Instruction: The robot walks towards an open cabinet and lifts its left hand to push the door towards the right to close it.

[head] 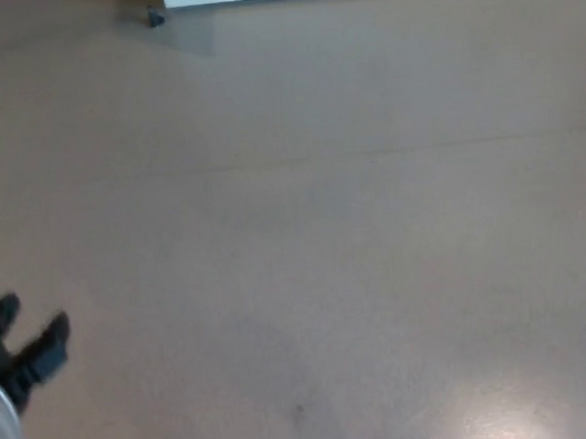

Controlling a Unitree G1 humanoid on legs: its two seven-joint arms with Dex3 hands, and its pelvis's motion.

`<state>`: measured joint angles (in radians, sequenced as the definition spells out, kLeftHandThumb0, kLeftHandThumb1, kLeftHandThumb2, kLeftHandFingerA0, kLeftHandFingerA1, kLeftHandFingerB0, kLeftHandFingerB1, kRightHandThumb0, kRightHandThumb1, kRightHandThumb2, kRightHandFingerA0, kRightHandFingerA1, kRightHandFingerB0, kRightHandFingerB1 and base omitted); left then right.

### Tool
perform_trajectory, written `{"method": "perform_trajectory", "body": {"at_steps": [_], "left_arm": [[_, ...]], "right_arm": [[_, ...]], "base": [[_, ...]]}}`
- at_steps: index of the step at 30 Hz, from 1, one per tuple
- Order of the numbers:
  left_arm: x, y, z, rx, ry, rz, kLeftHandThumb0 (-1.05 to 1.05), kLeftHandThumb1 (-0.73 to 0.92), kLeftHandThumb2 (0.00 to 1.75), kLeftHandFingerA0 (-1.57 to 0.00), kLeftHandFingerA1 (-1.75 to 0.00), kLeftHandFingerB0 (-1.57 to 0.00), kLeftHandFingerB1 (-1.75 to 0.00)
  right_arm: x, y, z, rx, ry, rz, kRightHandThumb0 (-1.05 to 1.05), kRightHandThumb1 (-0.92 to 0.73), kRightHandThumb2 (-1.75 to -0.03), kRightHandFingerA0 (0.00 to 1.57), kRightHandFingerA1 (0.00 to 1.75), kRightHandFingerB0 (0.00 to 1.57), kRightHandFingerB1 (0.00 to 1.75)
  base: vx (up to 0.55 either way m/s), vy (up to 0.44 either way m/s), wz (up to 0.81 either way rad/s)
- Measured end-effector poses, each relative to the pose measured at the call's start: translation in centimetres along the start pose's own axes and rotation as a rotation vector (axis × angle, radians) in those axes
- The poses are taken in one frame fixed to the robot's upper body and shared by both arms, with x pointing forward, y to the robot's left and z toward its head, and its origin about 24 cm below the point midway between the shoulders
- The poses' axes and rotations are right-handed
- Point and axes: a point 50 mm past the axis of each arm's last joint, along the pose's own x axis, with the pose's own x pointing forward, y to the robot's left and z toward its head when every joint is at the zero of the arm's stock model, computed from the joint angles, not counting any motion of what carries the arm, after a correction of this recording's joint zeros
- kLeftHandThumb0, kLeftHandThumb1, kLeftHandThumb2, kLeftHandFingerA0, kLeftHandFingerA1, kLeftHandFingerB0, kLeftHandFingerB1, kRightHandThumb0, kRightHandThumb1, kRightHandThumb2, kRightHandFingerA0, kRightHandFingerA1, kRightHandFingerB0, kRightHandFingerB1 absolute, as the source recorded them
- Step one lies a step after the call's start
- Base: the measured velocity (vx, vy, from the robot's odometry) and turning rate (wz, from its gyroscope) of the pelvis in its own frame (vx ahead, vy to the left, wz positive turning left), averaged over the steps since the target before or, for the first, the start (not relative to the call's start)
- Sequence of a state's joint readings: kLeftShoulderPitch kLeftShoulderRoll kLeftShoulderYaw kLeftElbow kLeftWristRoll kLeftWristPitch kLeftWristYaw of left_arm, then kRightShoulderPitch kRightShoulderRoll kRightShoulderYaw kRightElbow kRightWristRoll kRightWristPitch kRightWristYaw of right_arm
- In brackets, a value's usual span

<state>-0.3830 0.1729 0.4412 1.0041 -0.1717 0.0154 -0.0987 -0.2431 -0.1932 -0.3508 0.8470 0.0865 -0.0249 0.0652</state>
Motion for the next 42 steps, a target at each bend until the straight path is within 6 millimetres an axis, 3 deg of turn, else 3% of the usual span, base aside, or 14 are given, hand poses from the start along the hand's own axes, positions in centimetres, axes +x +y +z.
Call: {"method": "perform_trajectory", "body": {"at_steps": [15, 16, 18, 20, 21, 24, 25, 27, 28, 30, 31, 32, 33, 42], "left_arm": [[0.2, 0.4, 0.1, -0.165, -0.024, 0.006, -0.21, 0.74, 0.62, -0.07, -0.55, 0.00, -0.31], [0.2, 0.4, 0.1, -0.165, -0.024, 0.006, -0.18, 0.70, 0.68, -0.06, -0.55, -0.04, -0.22], [0.2, 0.5, 0.0, -0.165, -0.024, 0.007, -0.22, 0.73, 0.61, -0.07, -0.56, 0.00, -0.31], [0.1, 0.5, -0.1, -0.162, -0.024, 0.007, -0.26, 0.67, 0.70, -0.09, -0.59, -0.06, -0.27], [0.1, 0.5, -0.2, -0.160, -0.022, 0.008, -0.26, 0.67, 0.70, -0.10, -0.59, -0.05, -0.29], [-0.6, 1.5, -1.9, -0.139, 0.010, 0.030, -0.26, 0.69, 0.71, -0.09, -0.57, -0.05, -0.29], [-0.7, 1.6, -2.4, -0.135, 0.022, 0.034, -0.26, 0.68, 0.69, -0.10, -0.60, -0.05, -0.32], [-1.1, 1.8, -3.6, -0.128, 0.048, 0.036, -0.27, 0.69, 0.68, -0.11, -0.63, -0.05, -0.35], [-1.3, 1.8, -4.0, -0.124, 0.055, 0.035, -0.25, 0.73, 0.61, -0.07, -0.64, -0.01, -0.43], [-1.6, 2.1, -4.6, -0.118, 0.069, 0.038, -0.25, 0.73, 0.61, -0.07, -0.64, -0.01, -0.43], [-1.8, 2.3, -4.9, -0.114, 0.076, 0.039, -0.25, 0.74, 0.62, -0.08, -0.61, 0.00, -0.39], [-1.9, 2.5, -5.2, -0.110, 0.081, 0.038, -0.25, 0.74, 0.62, -0.08, -0.61, 0.00, -0.39], [-2.0, 2.5, -5.3, -0.109, 0.084, 0.039, -0.23, 0.75, 0.64, -0.10, -0.63, -0.06, -0.32], [-2.4, 2.9, -6.1, -0.085, 0.102, 0.034, -0.23, 0.73, 0.61, -0.11, -0.67, -0.06, -0.45]], "right_arm": [[0.3, -0.4, 1.0, 0.141, -0.057, -0.014, -0.07, -0.43, -0.89, 0.56, 0.66, 0.24, 0.53], [0.3, -0.4, 1.0, 0.141, -0.057, -0.014, -0.12, -0.65, -0.60, 0.61, 0.50, 0.35, 0.39], [0.2, -0.4, 0.9, 0.141, -0.057, -0.012, -0.12, -0.65, -0.60, 0.60, 0.50, 0.35, 0.39], [0.1, -0.5, 0.7, 0.139, -0.056, -0.012, -0.06, -0.45, -0.90, 0.55, 0.66, 0.23, 0.53], [0.0, -0.6, 0.5, 0.138, -0.053, -0.012, -0.08, -0.65, -0.58, 0.62, 0.51, 0.34, 0.38], [-0.9, -1.2, -1.6, 0.132, -0.010, -0.023, -0.06, -0.45, -0.90, 0.56, 0.67, 0.23, 0.53], [-1.2, -1.4, -2.1, 0.130, 0.001, -0.027, -0.09, -0.62, -0.57, 0.65, 0.50, 0.36, 0.38], [-1.9, -1.6, -3.6, 0.132, 0.038, -0.032, -0.10, -0.61, -0.57, 0.67, 0.51, 0.37, 0.38], [-2.1, -1.7, -3.9, 0.127, 0.045, -0.036, -0.06, -0.43, -0.89, 0.56, 0.67, 0.24, 0.53], [-2.4, -2.0, -4.4, 0.117, 0.052, -0.040, -0.06, -0.43, -0.89, 0.56, 0.67, 0.24, 0.53], [-2.7, -2.1, -4.8, 0.114, 0.060, -0.043, -0.09, -0.61, -0.57, 0.66, 0.51, 0.36, 0.38], [-2.8, -2.3, -5.1, 0.112, 0.069, -0.045, -0.09, -0.61, -0.57, 0.66, 0.51, 0.36, 0.38], [-2.9, -2.3, -5.3, 0.111, 0.072, -0.046, -0.07, -0.44, -0.89, 0.56, 0.66, 0.23, 0.53], [-3.6, -2.5, -6.3, 0.097, 0.099, -0.044, -0.08, -0.41, -0.87, 0.55, 0.66, 0.23, 0.52]], "base": [[0.08, 0.041, 0.02], [0.23, 0.062, 0.08], [0.24, -0.004, 0.07], [0.27, -0.028, 0.10], [0.28, -0.036, 0.08], [0.29, -0.051, 0.24], [0.33, -0.065, -0.83], [0.40, -0.222, 0.38], [0.40, -0.196, -0.15], [0.34, -0.144, -0.04], [0.27, -0.083, -0.04], [0.33, -0.060, -0.06], [0.36, -0.045, -0.10], [0.37, 0.095, -0.10]]}}
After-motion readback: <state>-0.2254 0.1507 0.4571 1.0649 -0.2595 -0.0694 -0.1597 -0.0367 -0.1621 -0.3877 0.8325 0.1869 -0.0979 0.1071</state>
